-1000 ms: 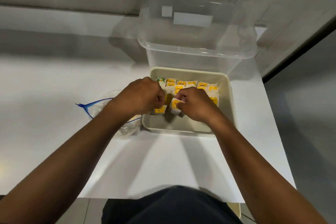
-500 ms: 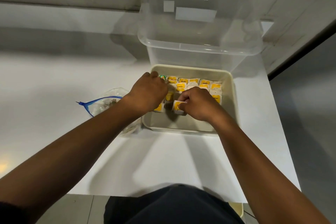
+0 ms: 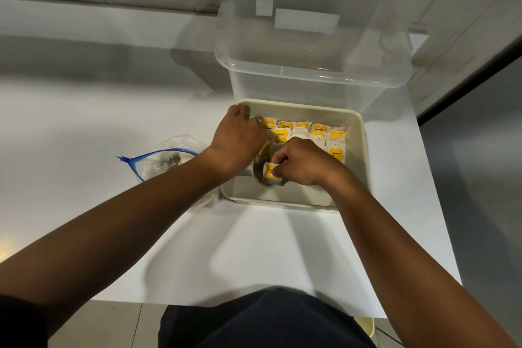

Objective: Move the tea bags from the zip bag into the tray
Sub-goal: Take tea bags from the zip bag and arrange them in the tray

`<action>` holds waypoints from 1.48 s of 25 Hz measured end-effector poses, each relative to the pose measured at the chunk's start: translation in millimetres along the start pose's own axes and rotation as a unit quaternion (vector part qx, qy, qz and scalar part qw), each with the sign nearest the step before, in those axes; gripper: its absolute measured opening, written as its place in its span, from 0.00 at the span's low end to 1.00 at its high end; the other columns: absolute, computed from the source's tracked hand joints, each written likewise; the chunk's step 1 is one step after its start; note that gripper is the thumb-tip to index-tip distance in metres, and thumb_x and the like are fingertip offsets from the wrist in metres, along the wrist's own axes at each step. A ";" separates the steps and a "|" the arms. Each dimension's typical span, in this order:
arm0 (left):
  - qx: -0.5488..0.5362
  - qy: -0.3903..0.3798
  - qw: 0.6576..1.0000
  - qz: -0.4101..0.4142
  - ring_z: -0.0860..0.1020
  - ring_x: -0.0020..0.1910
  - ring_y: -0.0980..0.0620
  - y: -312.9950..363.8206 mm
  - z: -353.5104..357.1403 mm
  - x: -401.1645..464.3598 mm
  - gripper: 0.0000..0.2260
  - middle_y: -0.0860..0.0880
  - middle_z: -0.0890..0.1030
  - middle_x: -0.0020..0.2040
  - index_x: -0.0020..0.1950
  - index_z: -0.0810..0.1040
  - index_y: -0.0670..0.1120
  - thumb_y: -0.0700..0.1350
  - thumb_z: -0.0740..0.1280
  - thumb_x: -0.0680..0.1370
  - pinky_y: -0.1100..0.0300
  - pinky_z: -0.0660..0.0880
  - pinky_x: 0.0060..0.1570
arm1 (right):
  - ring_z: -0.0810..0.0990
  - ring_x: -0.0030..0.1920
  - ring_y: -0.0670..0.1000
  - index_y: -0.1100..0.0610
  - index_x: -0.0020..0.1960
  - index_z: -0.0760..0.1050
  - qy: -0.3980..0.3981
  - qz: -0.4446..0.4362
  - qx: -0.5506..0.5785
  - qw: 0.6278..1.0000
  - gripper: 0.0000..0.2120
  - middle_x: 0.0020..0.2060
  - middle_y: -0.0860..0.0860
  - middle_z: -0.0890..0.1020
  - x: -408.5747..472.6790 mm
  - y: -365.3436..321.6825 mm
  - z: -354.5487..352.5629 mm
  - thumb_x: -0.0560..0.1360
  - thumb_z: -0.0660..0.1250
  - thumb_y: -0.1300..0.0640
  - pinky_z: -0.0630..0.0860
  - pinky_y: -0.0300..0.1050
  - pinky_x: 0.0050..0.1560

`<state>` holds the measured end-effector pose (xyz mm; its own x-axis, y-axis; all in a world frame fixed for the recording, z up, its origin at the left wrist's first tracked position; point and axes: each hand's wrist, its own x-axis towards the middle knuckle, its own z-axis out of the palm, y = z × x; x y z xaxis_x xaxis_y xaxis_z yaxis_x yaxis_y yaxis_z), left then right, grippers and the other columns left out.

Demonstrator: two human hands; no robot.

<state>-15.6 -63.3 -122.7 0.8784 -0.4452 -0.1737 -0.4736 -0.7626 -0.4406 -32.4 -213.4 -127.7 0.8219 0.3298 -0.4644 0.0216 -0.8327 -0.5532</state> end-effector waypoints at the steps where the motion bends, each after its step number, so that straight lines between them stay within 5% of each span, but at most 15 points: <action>1: -0.003 0.001 1.000 -0.002 0.73 0.62 0.41 0.0 0.6 -0.1 0.12 0.46 0.81 0.57 0.61 0.77 0.44 0.39 0.59 0.80 0.52 0.67 0.58 | 0.76 0.34 0.42 0.51 0.42 0.83 -0.019 -0.007 0.004 1.000 0.04 0.30 0.43 0.78 1.0 -0.7 -2.1 0.73 0.71 0.60 0.67 0.32 0.32; 4: -0.025 0.001 1.000 -0.015 0.72 0.62 0.41 -3.1 0.4 -0.1 0.11 0.45 0.81 0.57 0.60 0.78 0.43 0.39 0.60 0.80 0.52 0.67 0.57 | 0.75 0.34 0.43 0.52 0.39 0.80 -0.039 -0.016 0.002 0.999 0.05 0.30 0.44 0.77 8.4 -4.1 -3.2 0.72 0.73 0.60 0.69 0.36 0.34; 9: -0.047 0.017 0.999 -0.014 0.71 0.61 0.41 -6.3 0.1 -0.2 0.13 0.44 0.81 0.55 0.60 0.78 0.42 0.37 0.59 0.79 0.51 0.67 0.55 | 0.79 0.44 0.57 0.56 0.42 0.77 0.073 -0.007 -0.100 0.992 0.03 0.39 0.53 0.80 32.0 -1.7 13.5 0.70 0.69 0.62 0.76 0.48 0.40; 21: -0.057 0.026 0.998 -0.013 0.71 0.61 0.41 -8.0 2.6 -0.5 0.12 0.44 0.80 0.57 0.60 0.77 0.41 0.38 0.60 0.80 0.52 0.67 0.55 | 0.79 0.45 0.59 0.57 0.47 0.79 0.120 0.015 -0.076 0.990 0.08 0.44 0.57 0.81 42.3 -4.2 18.6 0.70 0.67 0.65 0.70 0.44 0.38; 27: -0.081 0.112 0.990 -0.026 0.72 0.56 0.42 -12.9 7.3 -5.5 0.10 0.45 0.81 0.53 0.57 0.80 0.43 0.39 0.63 0.78 0.53 0.64 0.47 | 0.79 0.46 0.56 0.53 0.51 0.80 0.195 -0.018 -0.068 0.978 0.10 0.42 0.52 0.82 28.8 3.0 8.2 0.71 0.69 0.61 0.73 0.43 0.42; 32: -0.197 0.179 0.962 -0.063 0.75 0.46 0.42 -15.6 7.6 -26.0 0.10 0.47 0.82 0.45 0.48 0.85 0.49 0.49 0.64 0.77 0.52 0.68 0.43 | 0.80 0.44 0.49 0.50 0.47 0.81 0.237 -0.038 -0.011 0.971 0.04 0.39 0.45 0.83 -4.5 -9.5 -0.6 0.74 0.69 0.57 0.78 0.45 0.44; 37: -0.365 0.227 0.886 -0.172 0.75 0.38 0.47 -36.1 -3.6 -94.1 0.09 0.52 0.77 0.38 0.43 0.82 0.53 0.51 0.64 0.76 0.55 0.73 0.38 | 0.76 0.34 0.36 0.50 0.45 0.81 0.262 -0.104 0.054 0.958 0.03 0.37 0.42 0.82 -37.1 -52.1 6.8 0.75 0.69 0.56 0.72 0.35 0.42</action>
<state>-81.3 4.3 -87.2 0.9412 -0.1442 0.3054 -0.2434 -0.9165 0.3173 -67.9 -179.2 -86.4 0.9797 0.1915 0.0588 0.1800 -0.7128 -0.6779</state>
